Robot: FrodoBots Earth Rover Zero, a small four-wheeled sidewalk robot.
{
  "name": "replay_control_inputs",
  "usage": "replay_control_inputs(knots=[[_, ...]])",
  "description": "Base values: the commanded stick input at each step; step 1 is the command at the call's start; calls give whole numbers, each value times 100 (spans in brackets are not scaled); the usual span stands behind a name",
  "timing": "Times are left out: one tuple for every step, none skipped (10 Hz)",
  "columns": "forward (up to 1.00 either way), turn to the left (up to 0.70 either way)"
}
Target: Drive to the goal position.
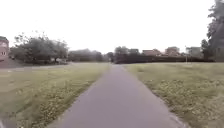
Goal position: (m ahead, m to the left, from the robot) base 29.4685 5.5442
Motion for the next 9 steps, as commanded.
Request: replay_control_inputs(knots=[[100, 0], [100, 0], [100, 0], [100, 0], [100, 0], [100, 0], [100, 0], [100, 0], [100, 0]])
